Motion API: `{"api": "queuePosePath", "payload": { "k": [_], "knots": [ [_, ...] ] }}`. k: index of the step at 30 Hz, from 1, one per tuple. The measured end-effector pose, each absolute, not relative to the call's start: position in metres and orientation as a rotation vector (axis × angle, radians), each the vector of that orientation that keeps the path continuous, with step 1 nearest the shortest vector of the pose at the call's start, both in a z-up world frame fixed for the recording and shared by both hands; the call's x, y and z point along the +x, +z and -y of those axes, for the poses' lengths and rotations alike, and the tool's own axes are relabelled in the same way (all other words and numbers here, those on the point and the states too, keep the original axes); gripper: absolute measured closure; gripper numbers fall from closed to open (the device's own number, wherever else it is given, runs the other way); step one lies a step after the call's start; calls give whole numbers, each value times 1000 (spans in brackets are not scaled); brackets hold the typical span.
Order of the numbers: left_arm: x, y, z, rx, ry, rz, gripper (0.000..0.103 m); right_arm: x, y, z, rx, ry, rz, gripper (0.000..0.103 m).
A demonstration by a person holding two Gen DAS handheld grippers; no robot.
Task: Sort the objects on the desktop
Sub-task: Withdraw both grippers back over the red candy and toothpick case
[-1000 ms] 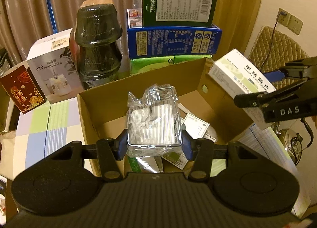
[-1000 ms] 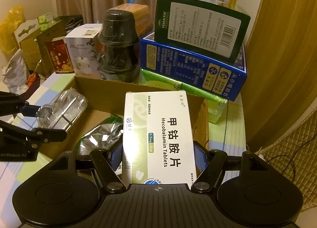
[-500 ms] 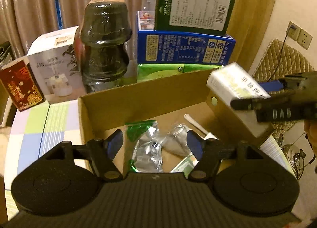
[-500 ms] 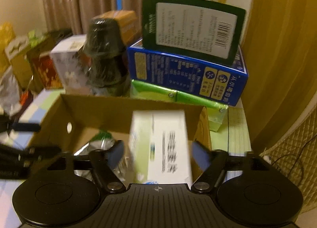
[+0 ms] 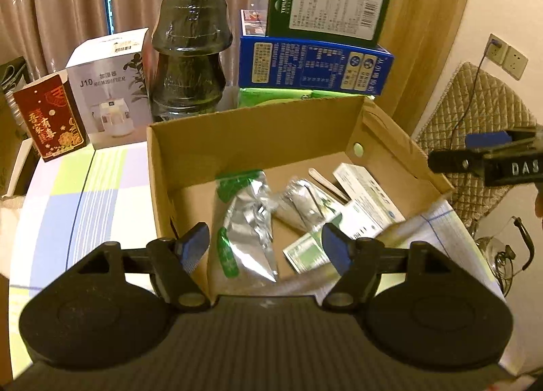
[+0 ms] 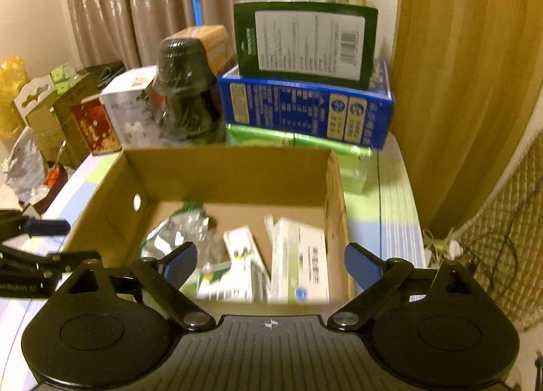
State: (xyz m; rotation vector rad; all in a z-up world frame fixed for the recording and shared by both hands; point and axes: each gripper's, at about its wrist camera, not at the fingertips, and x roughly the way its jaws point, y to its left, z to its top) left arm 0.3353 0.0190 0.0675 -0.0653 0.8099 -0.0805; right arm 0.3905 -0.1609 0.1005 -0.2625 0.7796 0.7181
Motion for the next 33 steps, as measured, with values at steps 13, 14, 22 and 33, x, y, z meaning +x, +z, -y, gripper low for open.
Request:
{"api": "queuePosePath", "payload": {
  "k": [13, 14, 22, 33],
  "knots": [
    [240, 88, -1, -118, -54, -775, 10, 287, 100, 205, -222, 740, -801, 2],
    [233, 87, -1, -126, -51, -774, 6, 280, 98, 207, -224, 736, -808, 2],
    [175, 72, -6, -160, 31, -792, 1, 227, 75, 237, -175, 728, -856, 2],
    [111, 48, -2, -174, 107, -803, 1, 185, 50, 269, -110, 660, -860, 2]
  ]
}}
